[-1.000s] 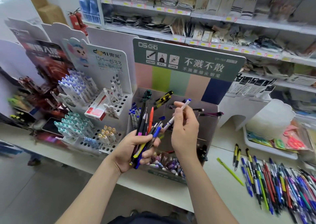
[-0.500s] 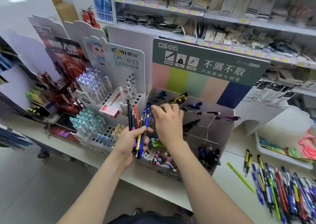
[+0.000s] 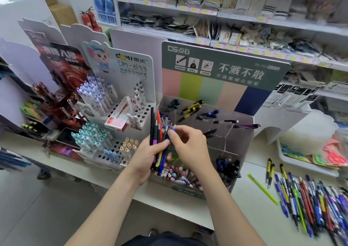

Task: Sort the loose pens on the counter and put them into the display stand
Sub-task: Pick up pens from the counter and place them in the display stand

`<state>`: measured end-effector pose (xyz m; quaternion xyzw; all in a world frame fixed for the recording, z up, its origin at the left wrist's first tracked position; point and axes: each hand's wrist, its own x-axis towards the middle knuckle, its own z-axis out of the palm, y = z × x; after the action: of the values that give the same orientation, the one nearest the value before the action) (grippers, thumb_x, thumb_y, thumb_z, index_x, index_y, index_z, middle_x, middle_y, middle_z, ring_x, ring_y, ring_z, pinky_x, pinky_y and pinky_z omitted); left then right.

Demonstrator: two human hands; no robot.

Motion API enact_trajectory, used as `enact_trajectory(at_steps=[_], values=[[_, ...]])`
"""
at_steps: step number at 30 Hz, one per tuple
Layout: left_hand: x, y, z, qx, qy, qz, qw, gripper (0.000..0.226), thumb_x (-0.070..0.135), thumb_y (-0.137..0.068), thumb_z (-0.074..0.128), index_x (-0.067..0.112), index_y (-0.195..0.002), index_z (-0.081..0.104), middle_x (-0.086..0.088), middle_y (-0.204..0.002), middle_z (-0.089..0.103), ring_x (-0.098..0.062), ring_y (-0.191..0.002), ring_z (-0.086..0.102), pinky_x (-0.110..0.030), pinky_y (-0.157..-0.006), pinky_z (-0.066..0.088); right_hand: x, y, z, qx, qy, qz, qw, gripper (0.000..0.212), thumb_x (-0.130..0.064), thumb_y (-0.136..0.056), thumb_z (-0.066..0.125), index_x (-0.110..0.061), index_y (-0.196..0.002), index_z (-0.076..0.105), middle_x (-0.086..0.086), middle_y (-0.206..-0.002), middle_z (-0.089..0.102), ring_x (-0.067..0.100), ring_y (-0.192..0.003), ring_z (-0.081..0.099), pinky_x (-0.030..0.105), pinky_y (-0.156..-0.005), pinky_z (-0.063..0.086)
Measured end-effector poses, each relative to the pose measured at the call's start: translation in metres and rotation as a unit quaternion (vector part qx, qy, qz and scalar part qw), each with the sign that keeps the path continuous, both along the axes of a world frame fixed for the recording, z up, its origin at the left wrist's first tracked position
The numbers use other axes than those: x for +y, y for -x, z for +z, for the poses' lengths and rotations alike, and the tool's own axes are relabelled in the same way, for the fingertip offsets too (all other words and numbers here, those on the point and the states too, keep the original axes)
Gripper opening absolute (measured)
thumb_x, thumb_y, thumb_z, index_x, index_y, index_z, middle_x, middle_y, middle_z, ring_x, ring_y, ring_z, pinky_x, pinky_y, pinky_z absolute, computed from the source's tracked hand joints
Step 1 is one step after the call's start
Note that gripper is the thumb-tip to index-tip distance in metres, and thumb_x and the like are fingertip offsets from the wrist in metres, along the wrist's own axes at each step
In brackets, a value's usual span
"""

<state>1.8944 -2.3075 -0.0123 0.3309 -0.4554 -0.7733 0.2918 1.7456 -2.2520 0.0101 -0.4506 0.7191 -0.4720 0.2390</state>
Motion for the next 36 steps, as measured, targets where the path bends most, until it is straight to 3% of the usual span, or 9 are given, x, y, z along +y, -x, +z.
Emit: enact_trajectory(at_steps=[5,9,13,16,19,23,27,32,36], values=[[0.016,0.026,0.008,-0.043,0.031,-0.003,0.999,0.021,0.011,-0.107,0.06,0.009,-0.128,0.063,-0.013,-0.099,0.076,-0.028,-0.079,0.072,-0.037,-0.061,0.062,0.02,0.007,0.004,-0.093,0.131,-0.133,0.978,0.016,-0.03,-0.113,0.046,-0.026,-0.111,0.061,-0.006,-0.079,0.075,0.022,-0.07,0.073,0.041,-0.071,0.059],[0.02,0.039,0.008,-0.088,0.057,-0.012,0.994,0.019,0.012,-0.108,0.058,-0.004,-0.119,0.062,-0.009,-0.077,0.072,-0.024,-0.066,0.062,-0.032,-0.054,0.053,0.033,0.028,0.016,-0.077,0.174,-0.183,0.965,0.026,-0.033,-0.116,0.039,-0.03,-0.123,0.063,-0.004,-0.058,0.051,0.018,-0.047,0.059,0.036,-0.051,0.05],[0.022,0.048,0.01,-0.096,0.042,-0.007,0.994,0.025,0.009,-0.107,0.054,-0.012,-0.12,0.058,-0.004,-0.065,0.067,-0.016,-0.049,0.052,-0.029,-0.046,0.041,0.045,0.06,0.009,0.034,-0.007,-0.199,0.979,0.037,-0.017,-0.108,0.042,-0.029,-0.128,0.071,-0.007,-0.075,0.063,0.01,-0.066,0.057,0.033,-0.062,0.042],[0.022,0.055,0.006,-0.112,0.059,0.038,0.991,0.012,0.006,-0.104,0.055,0.002,-0.114,0.06,-0.022,-0.078,0.069,-0.026,-0.056,0.05,-0.032,-0.047,0.039,0.053,0.071,0.003,0.094,-0.069,-0.149,0.982,0.045,-0.01,-0.102,0.05,-0.023,-0.143,0.064,0.0,-0.104,0.061,0.016,-0.091,0.055,0.03,-0.079,0.04],[0.022,0.058,-0.002,-0.128,0.082,0.087,0.985,0.009,0.006,-0.102,0.056,0.012,-0.107,0.06,-0.036,-0.093,0.063,-0.029,-0.062,0.049,-0.034,-0.048,0.04,0.052,0.067,0.005,0.145,-0.04,-0.051,0.987,0.037,-0.013,-0.101,0.064,-0.023,-0.135,0.073,-0.006,-0.109,0.074,0.01,-0.095,0.065,0.027,-0.087,0.051],[0.02,0.058,-0.005,-0.119,0.08,0.118,0.983,0.01,0.007,-0.104,0.057,0.013,-0.112,0.058,-0.016,-0.069,0.06,-0.028,-0.063,0.055,-0.035,-0.047,0.044,0.029,0.061,0.003,0.22,-0.032,-0.032,0.974,0.027,-0.024,-0.1,0.071,-0.026,-0.125,0.077,-0.008,-0.112,0.079,0.015,-0.104,0.072,0.039,-0.092,0.061],[0.016,0.054,-0.004,-0.09,0.056,0.119,0.987,0.017,0.006,-0.105,0.06,0.006,-0.122,0.059,-0.017,-0.08,0.064,-0.025,-0.068,0.064,-0.034,-0.05,0.05,0.004,0.06,0.008,0.224,-0.045,0.047,0.972,0.035,-0.009,-0.099,0.064,-0.019,-0.131,0.073,0.0,-0.116,0.074,0.019,-0.105,0.068,0.039,-0.099,0.056],[0.017,0.045,-0.002,-0.06,0.03,0.106,0.992,0.022,0.013,-0.107,0.062,0.011,-0.129,0.065,-0.015,-0.105,0.074,-0.025,-0.084,0.072,-0.037,-0.061,0.056,0.003,0.052,0.0,0.274,-0.025,0.032,0.961,0.036,-0.009,-0.102,0.058,-0.021,-0.133,0.072,-0.001,-0.121,0.076,0.028,-0.116,0.06,0.048,-0.098,0.049],[0.017,0.043,-0.003,-0.022,0.008,0.071,0.997,0.029,0.017,-0.108,0.061,0.005,-0.133,0.061,-0.016,-0.106,0.068,-0.022,-0.078,0.063,-0.03,-0.052,0.048,0.012,0.042,-0.007,0.255,0.029,-0.033,0.966,0.033,-0.017,-0.107,0.056,-0.021,-0.136,0.07,-0.004,-0.113,0.076,0.022,-0.108,0.058,0.044,-0.092,0.045]])
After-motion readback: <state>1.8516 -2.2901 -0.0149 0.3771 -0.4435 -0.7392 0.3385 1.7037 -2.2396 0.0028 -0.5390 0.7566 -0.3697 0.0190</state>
